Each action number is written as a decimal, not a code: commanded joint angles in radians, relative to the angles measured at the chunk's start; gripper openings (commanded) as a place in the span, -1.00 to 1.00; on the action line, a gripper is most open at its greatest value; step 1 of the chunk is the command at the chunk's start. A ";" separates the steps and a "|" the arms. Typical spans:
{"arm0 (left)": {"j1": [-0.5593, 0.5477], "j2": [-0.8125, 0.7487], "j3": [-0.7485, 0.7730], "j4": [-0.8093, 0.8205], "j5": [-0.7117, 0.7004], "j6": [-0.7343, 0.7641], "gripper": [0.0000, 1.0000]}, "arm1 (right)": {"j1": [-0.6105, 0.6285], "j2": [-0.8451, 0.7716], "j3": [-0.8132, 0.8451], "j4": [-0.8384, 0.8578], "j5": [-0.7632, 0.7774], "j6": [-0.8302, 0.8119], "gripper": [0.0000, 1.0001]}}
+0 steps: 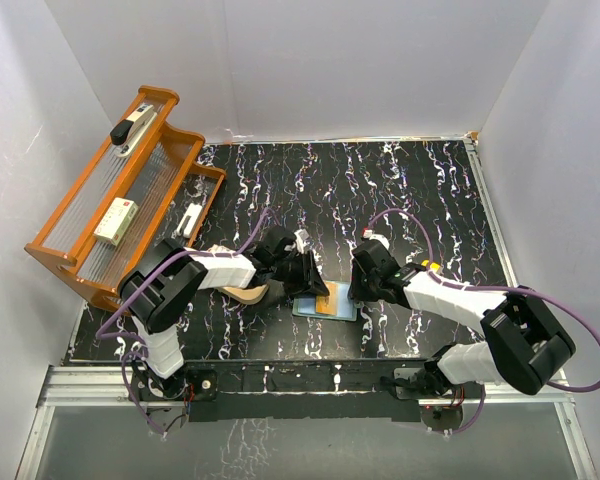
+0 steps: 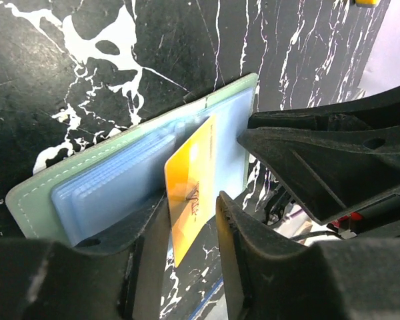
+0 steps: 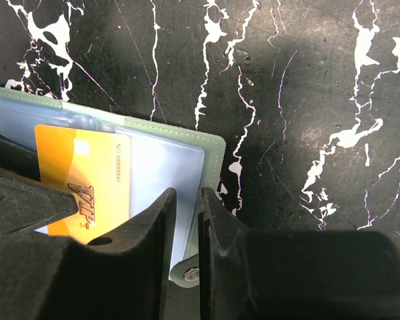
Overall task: Put the credit cards into the card holder
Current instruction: Insert the credit card into the card holder.
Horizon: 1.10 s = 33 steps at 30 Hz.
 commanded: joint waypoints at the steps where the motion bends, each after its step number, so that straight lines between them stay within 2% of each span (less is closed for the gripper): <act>1: -0.007 -0.053 0.036 -0.110 -0.059 0.063 -0.32 | 0.001 0.022 -0.009 0.010 0.031 -0.012 -0.63; 13: -0.031 -0.065 0.108 -0.262 -0.159 0.161 -0.18 | 0.001 0.048 -0.008 0.009 0.037 -0.020 -0.63; 19: -0.047 -0.073 0.098 -0.237 -0.155 0.152 -0.08 | 0.001 0.063 -0.009 0.018 0.036 -0.022 -0.63; 33: -0.101 -0.034 0.149 -0.240 -0.198 0.175 -0.09 | 0.000 0.047 -0.007 0.030 0.029 -0.021 -0.63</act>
